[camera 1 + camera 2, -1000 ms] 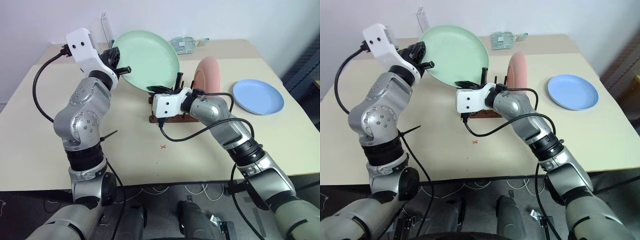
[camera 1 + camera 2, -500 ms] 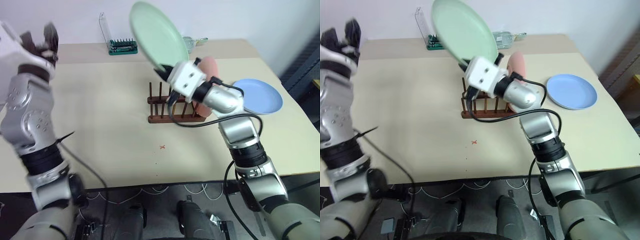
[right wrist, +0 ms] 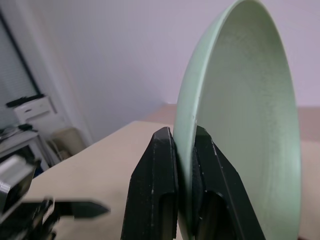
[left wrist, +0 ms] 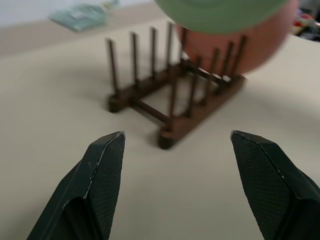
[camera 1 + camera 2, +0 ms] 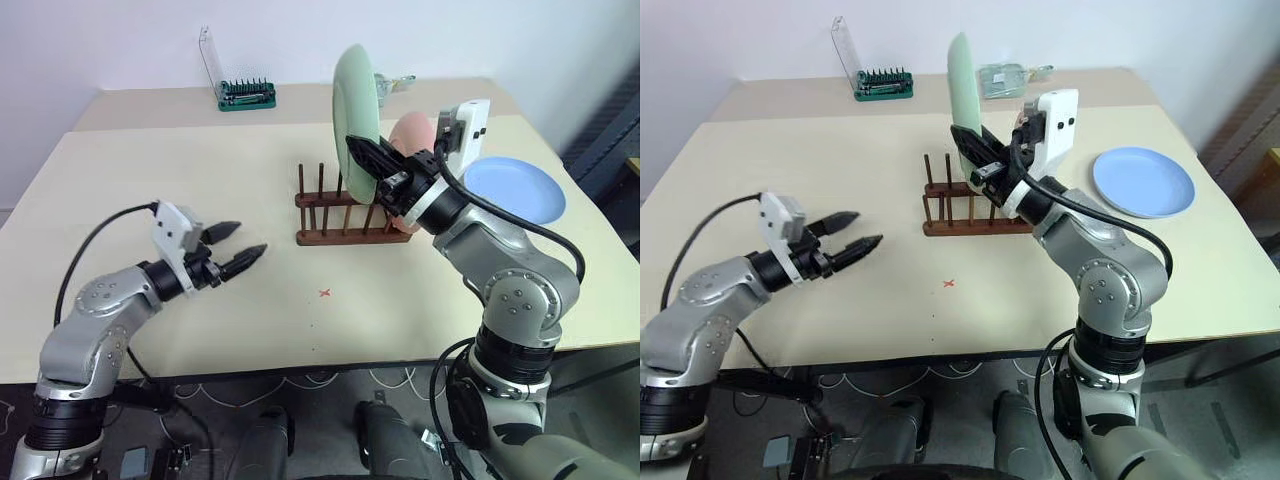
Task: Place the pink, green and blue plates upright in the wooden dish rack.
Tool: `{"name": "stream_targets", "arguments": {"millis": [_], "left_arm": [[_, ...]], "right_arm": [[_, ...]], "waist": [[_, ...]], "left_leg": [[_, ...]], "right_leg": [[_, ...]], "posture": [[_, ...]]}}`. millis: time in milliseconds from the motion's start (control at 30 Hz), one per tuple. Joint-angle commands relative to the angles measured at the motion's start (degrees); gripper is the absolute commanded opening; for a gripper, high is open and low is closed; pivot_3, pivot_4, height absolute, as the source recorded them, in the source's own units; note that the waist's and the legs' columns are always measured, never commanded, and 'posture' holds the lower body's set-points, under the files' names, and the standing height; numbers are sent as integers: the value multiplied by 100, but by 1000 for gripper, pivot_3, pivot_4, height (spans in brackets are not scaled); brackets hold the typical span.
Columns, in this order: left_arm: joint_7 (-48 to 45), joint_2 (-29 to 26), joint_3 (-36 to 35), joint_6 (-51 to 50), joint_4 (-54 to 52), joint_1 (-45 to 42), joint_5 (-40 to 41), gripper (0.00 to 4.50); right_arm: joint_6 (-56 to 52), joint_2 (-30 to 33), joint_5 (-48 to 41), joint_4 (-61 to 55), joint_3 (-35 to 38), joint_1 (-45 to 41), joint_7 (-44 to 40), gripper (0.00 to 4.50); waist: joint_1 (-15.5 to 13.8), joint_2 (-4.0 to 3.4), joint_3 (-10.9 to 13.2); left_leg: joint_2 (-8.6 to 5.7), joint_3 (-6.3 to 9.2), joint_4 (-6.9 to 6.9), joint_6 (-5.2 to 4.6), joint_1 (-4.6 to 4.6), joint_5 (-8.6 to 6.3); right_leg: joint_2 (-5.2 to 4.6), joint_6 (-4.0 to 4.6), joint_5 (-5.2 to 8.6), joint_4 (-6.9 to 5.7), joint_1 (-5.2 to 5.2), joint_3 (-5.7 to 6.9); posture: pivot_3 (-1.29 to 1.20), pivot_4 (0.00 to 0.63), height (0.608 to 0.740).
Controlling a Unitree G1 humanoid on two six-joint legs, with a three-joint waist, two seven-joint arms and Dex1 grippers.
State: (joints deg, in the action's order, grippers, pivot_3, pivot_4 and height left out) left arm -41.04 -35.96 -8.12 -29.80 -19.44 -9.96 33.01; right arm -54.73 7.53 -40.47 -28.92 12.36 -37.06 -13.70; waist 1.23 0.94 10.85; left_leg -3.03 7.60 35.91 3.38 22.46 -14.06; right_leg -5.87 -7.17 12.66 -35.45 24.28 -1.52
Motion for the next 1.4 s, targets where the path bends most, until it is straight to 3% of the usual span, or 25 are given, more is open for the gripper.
{"name": "stream_targets", "arguments": {"millis": [33, 933, 1067, 1200, 1400], "left_arm": [[-154, -2, 95, 96, -320, 7, 31, 3433], [-75, 277, 595, 147, -679, 83, -99, 3433], [-79, 287, 597, 180, -652, 80, -142, 3511], [-83, 296, 607, 198, -630, 67, -164, 3511], [-93, 310, 619, 225, -597, 49, -183, 3511]], "right_arm": [[-5, -177, -391, -146, 225, -138, 421, 0], [-365, -104, -1171, 1117, 322, -562, 1452, 0], [-400, -87, -1127, 1129, 279, -566, 1521, 1605], [-368, -33, -1074, 1114, 215, -574, 1520, 3586], [-306, 259, -912, 1012, 58, -660, 1408, 3586]], "waist": [[-3, 0, 0], [6, -4, -1], [5, -4, -1], [2, -4, -1], [-2, -4, -1]], "left_leg": [[0, 0, 0, 0, 0, 0], [1, -1, 0, -1, 0, 0], [1, -1, 0, -2, 0, 0], [1, -1, 0, -2, 0, 0], [1, -2, 0, -2, 1, 0]], "right_leg": [[0, 0, 0, 0, 0, 0], [2, -1, 0, 0, 0, 0], [2, -1, 0, 0, 0, 0], [2, -1, 0, 0, 0, 0], [2, -1, 0, 1, -1, 0]], "posture": [[0, 150, 740], [0, 150, 740], [0, 150, 740], [0, 150, 740], [0, 150, 740]]}}
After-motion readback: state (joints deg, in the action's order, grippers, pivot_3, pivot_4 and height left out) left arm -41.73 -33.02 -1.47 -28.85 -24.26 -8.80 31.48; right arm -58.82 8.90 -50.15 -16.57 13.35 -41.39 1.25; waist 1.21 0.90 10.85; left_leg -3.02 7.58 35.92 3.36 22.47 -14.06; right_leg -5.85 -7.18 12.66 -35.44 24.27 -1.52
